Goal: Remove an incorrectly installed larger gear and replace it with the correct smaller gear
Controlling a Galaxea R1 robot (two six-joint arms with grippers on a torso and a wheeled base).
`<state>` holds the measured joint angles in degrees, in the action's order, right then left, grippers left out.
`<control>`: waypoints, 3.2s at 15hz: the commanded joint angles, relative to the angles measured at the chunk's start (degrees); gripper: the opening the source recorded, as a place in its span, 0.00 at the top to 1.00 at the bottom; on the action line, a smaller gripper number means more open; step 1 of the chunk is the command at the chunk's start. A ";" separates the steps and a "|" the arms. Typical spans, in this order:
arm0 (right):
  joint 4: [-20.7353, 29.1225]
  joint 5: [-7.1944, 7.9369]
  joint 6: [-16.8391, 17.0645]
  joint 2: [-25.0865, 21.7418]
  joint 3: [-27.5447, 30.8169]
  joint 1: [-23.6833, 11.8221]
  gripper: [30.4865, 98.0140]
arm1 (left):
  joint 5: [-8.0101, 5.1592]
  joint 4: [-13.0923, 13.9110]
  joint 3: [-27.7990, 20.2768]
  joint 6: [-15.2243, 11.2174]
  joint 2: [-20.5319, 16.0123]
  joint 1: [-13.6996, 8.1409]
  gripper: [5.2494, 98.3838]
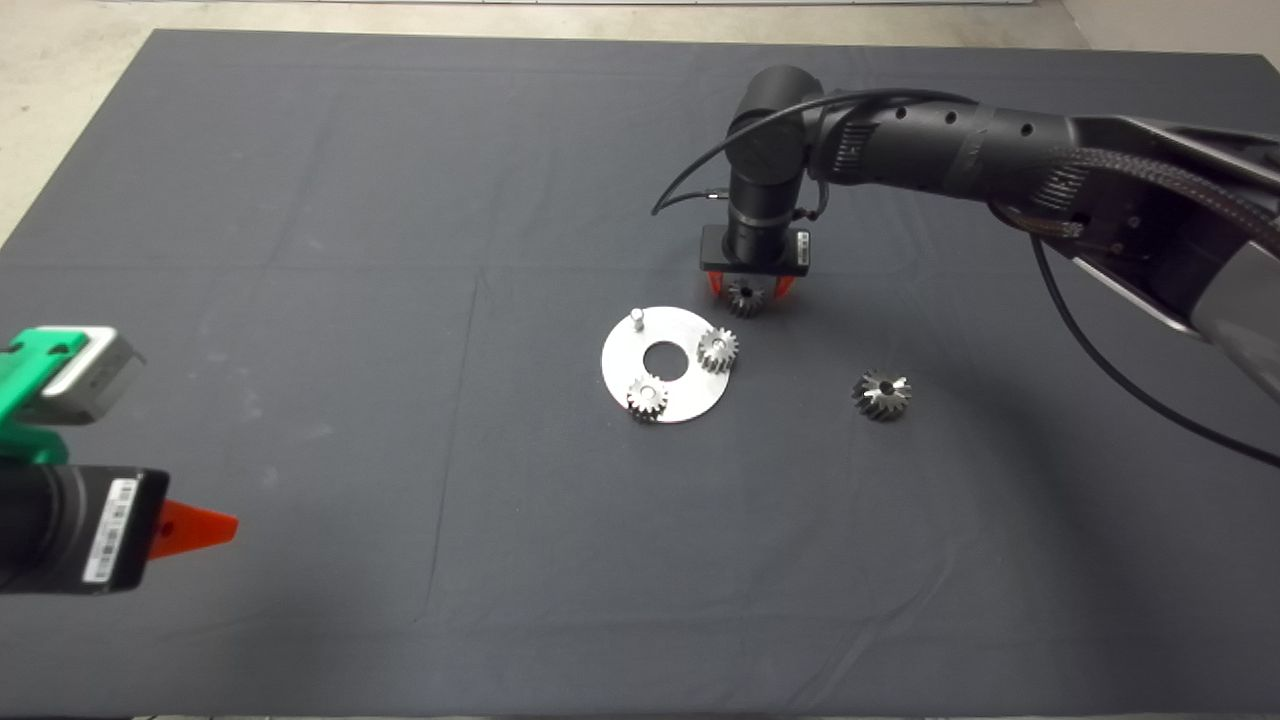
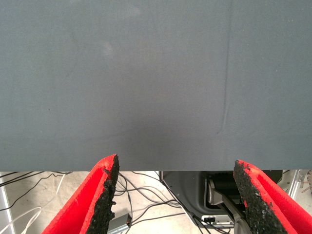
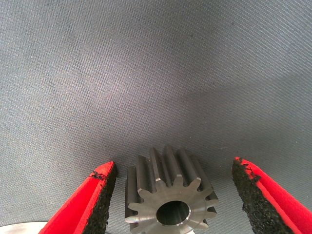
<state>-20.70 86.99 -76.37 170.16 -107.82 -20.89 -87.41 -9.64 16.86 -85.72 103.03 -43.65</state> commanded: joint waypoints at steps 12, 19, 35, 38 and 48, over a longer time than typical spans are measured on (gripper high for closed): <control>1.36 0.99 -0.71 0.05 1.40 0.85 0.74 | -3.56 -0.29 -0.70 -0.17 0.11 -0.12 0.42; 1.36 1.43 -0.71 -0.63 0.96 0.06 0.81 | -3.56 -0.29 -0.70 -0.14 0.11 -0.12 0.42; 9.27 3.27 -6.59 -4.17 17.84 -15.76 0.91 | -3.56 -0.29 -0.62 0.29 -2.17 -0.12 0.42; 9.02 3.27 -7.30 -4.43 18.36 -12.29 0.92 | -3.56 -0.29 -0.62 0.38 -2.17 -0.04 0.42; 12.53 -3.76 -8.09 -4.08 19.77 -10.27 0.93 | -3.74 -0.29 0.09 0.47 -2.17 0.94 0.42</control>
<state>-12.12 86.86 -84.31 165.88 -89.55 -28.90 -87.41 -9.64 16.88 -85.42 100.99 -43.46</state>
